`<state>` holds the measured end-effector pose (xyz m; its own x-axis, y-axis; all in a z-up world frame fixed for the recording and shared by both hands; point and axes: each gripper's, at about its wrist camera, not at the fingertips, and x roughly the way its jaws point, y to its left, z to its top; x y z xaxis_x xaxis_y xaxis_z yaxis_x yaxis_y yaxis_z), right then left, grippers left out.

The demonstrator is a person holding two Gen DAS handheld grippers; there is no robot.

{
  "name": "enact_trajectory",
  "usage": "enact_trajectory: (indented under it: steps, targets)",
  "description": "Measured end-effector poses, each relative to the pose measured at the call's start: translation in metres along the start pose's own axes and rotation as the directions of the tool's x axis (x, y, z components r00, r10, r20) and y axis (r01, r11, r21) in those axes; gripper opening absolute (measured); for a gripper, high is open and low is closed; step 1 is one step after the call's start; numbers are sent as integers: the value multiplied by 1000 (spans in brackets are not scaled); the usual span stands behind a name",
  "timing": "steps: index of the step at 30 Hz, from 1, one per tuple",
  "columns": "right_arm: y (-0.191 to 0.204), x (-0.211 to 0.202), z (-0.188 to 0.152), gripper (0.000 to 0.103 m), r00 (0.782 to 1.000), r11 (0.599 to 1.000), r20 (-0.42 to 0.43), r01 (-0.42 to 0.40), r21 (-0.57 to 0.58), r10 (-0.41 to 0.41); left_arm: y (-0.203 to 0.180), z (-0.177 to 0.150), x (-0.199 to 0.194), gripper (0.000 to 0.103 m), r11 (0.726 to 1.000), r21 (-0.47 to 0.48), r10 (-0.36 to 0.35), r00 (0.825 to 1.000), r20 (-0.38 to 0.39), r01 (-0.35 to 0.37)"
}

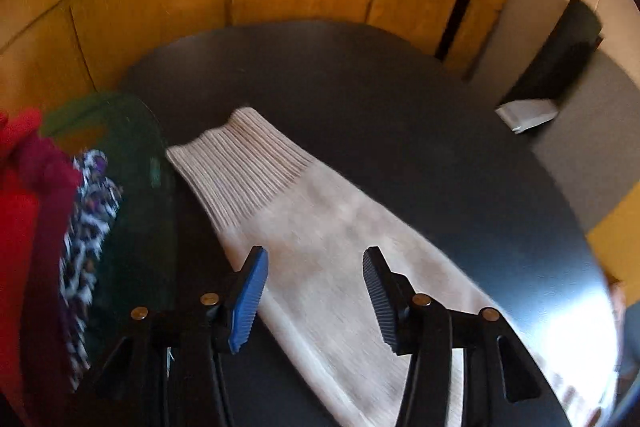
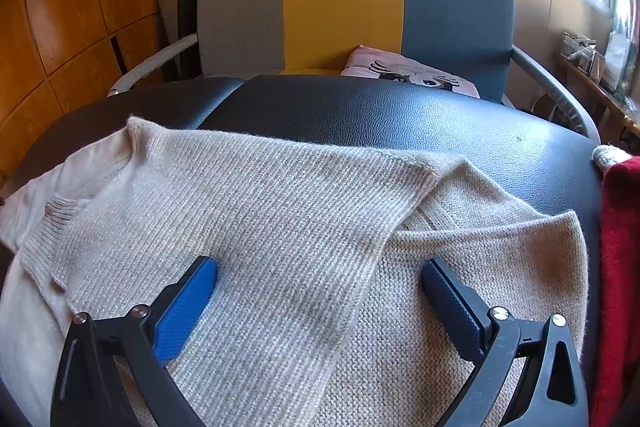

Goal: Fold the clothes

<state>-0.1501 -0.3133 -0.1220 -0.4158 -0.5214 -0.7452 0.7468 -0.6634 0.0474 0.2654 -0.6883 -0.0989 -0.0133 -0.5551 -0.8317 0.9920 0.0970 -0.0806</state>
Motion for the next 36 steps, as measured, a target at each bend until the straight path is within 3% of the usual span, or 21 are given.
enact_trajectory:
  steps: [2, 9, 11, 13, 18, 22, 25, 29, 36]
  targets:
    - [0, 0, 0, 103, 1000, 1000, -1, 0, 0, 0, 2, 6, 12, 50, 1000, 9, 21, 999, -26, -21]
    - [-5, 2, 3, 103, 1000, 1000, -9, -8, 4, 8, -8, -7, 15, 52, 995, 79, 63, 996, 65, -68]
    - [-5, 2, 3, 103, 1000, 1000, -12, -9, 4, 9, -11, -8, 9, 40, 997, 71, 1, 998, 59, -5]
    - [-5, 3, 4, 103, 1000, 1000, -14, -10, 4, 10, -15, -9, 2, 9, 996, 61, -69, 996, 50, 66]
    - [-5, 2, 3, 103, 1000, 1000, -11, -7, 0, 7, -24, -12, -16, 7, 970, 34, -243, 970, 31, 241]
    - [-6, 1, 2, 103, 1000, 1000, -7, -8, 3, 8, -31, -15, -30, 7, 926, 10, -377, 926, 19, 376]
    - [-6, 0, 0, 103, 1000, 1000, -6, -9, 5, 9, -45, -22, -47, 7, 877, 21, -481, 877, 10, 481]
    - [-5, -2, -1, 103, 1000, 1000, -4, -10, 5, 10, -99, -60, -97, 7, 772, 175, -616, 787, -34, 612]
    - [-4, -3, -2, 103, 1000, 1000, -2, -17, 5, 17, -172, -172, -154, 7, 573, 387, -702, 676, -223, 722]
